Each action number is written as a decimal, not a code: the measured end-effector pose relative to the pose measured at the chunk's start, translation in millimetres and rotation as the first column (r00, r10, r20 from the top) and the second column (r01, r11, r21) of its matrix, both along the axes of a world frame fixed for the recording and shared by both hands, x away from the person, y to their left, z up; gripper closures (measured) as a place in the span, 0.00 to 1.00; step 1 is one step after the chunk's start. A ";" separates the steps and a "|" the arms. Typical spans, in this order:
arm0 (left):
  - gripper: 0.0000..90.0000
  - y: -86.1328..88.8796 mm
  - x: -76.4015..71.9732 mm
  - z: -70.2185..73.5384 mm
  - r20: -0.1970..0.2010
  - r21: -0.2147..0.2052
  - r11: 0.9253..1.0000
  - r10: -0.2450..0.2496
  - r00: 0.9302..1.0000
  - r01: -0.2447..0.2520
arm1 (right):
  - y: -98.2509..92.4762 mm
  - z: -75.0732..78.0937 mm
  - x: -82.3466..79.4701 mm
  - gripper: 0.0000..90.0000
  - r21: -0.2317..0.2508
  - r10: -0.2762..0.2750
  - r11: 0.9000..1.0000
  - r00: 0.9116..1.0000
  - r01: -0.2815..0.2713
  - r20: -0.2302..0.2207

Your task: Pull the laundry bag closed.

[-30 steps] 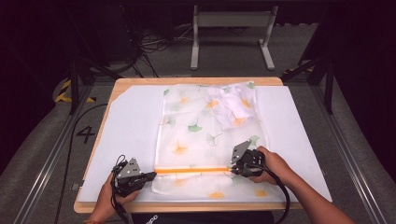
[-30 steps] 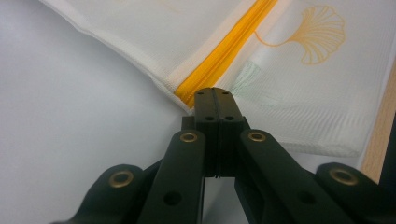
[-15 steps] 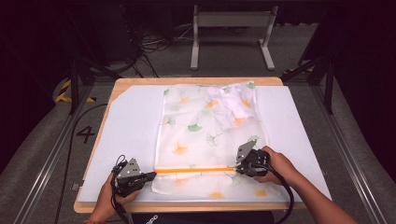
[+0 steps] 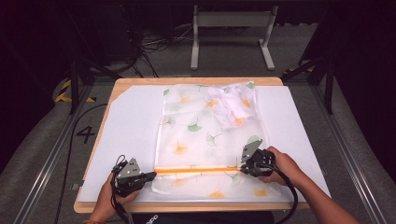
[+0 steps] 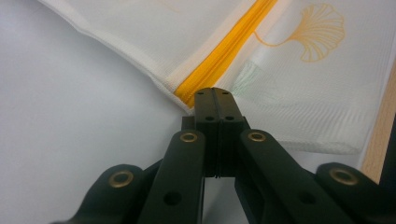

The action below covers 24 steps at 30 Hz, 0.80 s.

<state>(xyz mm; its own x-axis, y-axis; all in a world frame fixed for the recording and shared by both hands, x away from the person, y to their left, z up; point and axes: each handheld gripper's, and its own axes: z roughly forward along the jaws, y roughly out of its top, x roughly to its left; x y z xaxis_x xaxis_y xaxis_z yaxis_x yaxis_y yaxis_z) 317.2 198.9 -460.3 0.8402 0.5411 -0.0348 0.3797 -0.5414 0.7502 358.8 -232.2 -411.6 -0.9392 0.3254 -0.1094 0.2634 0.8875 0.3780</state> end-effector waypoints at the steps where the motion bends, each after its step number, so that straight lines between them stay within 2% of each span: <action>1: 1.00 0.0 0.0 0.1 -0.002 0.001 1.000 0.000 1.000 0.000 | -1.0 -0.1 0.3 0.94 0.002 0.000 1.000 1.000 0.000 -0.001; 24: 1.00 0.0 0.0 0.0 -0.002 0.000 1.000 0.001 1.000 -0.001 | -22.9 1.1 -1.2 0.94 -0.004 -0.042 0.999 0.999 0.042 -0.004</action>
<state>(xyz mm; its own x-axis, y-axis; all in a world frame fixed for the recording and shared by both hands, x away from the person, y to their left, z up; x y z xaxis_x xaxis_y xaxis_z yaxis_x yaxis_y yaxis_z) 317.2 198.9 -460.2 0.8397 0.5418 -0.0364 0.3816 -0.5411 0.7493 357.6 -255.1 -410.5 -0.9252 0.3641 -0.1068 0.3020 0.8770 0.3737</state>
